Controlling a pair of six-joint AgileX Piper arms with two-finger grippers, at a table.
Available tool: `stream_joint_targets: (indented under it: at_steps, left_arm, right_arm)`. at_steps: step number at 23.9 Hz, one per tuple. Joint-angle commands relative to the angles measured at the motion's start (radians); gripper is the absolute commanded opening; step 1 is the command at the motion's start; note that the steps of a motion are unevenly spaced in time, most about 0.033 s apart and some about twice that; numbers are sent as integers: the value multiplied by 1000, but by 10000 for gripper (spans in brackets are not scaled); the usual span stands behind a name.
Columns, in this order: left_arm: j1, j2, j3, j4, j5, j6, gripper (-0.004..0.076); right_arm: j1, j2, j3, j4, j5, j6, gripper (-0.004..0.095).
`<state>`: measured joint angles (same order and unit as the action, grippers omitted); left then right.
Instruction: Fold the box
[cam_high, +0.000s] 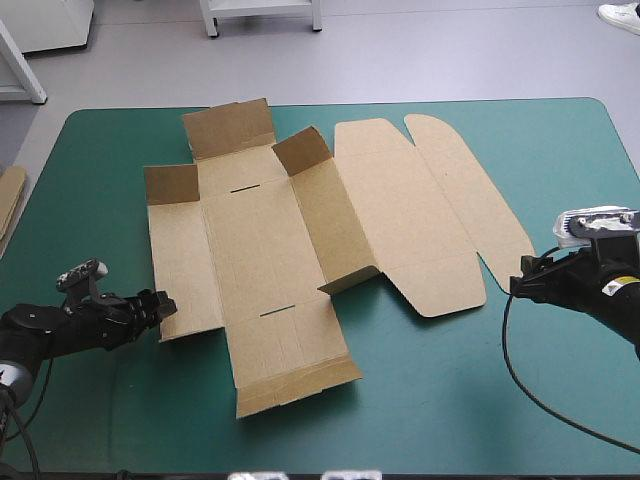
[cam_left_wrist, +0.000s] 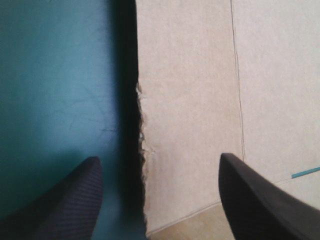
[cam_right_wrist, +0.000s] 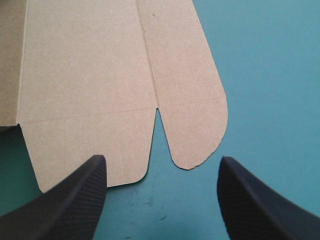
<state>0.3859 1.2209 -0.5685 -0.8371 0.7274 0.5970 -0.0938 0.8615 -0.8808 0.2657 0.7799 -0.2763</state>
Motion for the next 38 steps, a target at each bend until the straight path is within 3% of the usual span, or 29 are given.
stream_joint_targets:
  at_steps: [1,7,15,17,19,23,29,38]
  left_arm:
    - [1,31,-22,-131,-3,74,477]
    - [1,149,-22,-313,19,232,477]
    - [1,264,-24,-681,170,504,461]
    - [1,264,-27,-728,158,511,375]
    - [1,264,-27,-735,141,517,208]
    - [1,264,-27,-733,145,559,-8]
    - [1,264,-27,-690,136,622,-8]
    - [-9,297,-135,-470,262,632,-8]
  right_arm:
    - [2,-1,-37,17,-54,-8,600]
    - [2,-1,-37,17,-55,-8,600]
    - [2,-1,-37,17,-48,-8,579]
    - [2,-1,-37,17,-48,-8,579]
    - [2,-1,-37,17,-46,-8,579]
    - [2,-1,-37,17,-46,-8,579]
    - [2,-1,-37,17,-52,-8,577]
    - [2,-1,-37,15,-56,-15,577]
